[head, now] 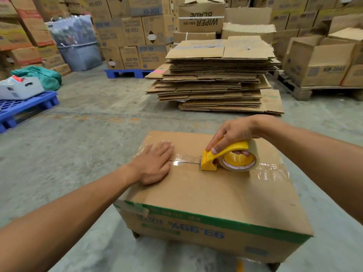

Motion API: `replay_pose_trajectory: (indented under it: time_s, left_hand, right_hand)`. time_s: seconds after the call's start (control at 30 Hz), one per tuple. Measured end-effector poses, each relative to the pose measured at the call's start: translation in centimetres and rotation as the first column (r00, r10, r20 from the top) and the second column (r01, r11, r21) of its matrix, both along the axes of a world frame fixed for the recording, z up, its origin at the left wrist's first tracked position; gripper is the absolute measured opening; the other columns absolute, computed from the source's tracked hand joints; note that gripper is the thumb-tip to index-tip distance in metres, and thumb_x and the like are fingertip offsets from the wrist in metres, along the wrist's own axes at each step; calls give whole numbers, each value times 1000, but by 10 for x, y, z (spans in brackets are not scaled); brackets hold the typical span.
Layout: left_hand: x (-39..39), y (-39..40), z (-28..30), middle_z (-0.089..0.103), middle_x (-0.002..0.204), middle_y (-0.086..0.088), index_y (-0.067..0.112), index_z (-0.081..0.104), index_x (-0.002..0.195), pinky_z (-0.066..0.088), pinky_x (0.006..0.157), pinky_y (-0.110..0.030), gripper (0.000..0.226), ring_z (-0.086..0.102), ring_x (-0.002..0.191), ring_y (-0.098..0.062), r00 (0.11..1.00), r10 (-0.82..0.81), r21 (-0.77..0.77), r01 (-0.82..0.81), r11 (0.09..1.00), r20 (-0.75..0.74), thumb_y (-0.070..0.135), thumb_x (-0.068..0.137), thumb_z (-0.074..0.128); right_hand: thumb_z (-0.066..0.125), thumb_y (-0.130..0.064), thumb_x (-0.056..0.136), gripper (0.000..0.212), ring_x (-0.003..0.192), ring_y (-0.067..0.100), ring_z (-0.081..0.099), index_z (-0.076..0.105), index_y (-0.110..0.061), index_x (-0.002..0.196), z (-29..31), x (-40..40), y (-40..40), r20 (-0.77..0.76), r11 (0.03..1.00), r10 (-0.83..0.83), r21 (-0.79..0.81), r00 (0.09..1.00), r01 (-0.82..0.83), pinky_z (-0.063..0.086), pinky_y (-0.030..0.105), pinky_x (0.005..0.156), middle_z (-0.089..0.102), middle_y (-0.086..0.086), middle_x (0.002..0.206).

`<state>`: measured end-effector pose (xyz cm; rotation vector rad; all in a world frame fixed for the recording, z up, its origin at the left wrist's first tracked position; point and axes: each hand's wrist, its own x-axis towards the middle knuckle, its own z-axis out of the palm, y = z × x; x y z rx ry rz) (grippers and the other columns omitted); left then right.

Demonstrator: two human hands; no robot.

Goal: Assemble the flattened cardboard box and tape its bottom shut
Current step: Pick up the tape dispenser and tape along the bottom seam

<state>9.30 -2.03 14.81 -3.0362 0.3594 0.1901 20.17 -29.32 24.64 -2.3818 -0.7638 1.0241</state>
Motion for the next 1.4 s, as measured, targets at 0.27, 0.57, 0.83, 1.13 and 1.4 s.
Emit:
replay_pose_trajectory:
  time_s: [0.27, 0.57, 0.83, 1.13, 1.4]
  left_hand:
    - [16, -80, -25, -11, 164, -1, 15, -8, 155, -7, 121, -40, 73, -14, 149, -10, 996, -89, -177, 86, 980, -6, 41, 90, 14]
    - [16, -79, -30, -12, 163, 6, 22, -8, 155, -8, 120, -30, 66, -11, 148, -6, 998, -60, -171, 64, 983, 31, 38, 98, 22]
    - [15, -84, -29, -16, 161, 8, 24, -14, 153, -8, 120, -31, 65, -14, 147, -6, 996, -83, -167, 85, 982, 20, 42, 99, 19]
    - [14, -122, -12, -15, 161, 6, 27, -8, 154, -9, 121, -40, 69, -16, 149, -15, 992, -120, -129, 116, 985, -27, 55, 93, 10]
    - [24, -243, -19, -3, 165, 1, 15, -5, 155, -4, 122, -39, 65, -6, 150, -12, 981, -195, -286, 190, 939, 9, 39, 101, 22]
  right_hand:
    - [83, -37, 74, 48, 55, 21, 63, 71, -33, 120, -5, 4, 0, -120, 1000, 4, -27, 993, -7, 59, 31, 51, 74, 9, 81]
    - [79, -25, 80, 47, 55, 21, 58, 67, -36, 125, 0, 1, -36, -134, 1000, -8, -26, 991, 5, 57, 29, 47, 70, 19, 93]
    - [79, -19, 78, 43, 49, 18, 59, 73, -35, 117, 16, -12, -161, -121, 975, -209, -107, 970, 197, 55, 28, 43, 74, 15, 89]
    - [80, -23, 78, 41, 46, 15, 60, 73, -35, 117, 15, -11, -162, -73, 979, -174, -124, 982, 164, 55, 26, 43, 75, 6, 81]
    - [77, -20, 82, 39, 44, 16, 58, 72, -32, 119, 10, -2, -167, -103, 983, -173, -80, 979, 166, 56, 27, 44, 68, 16, 77]
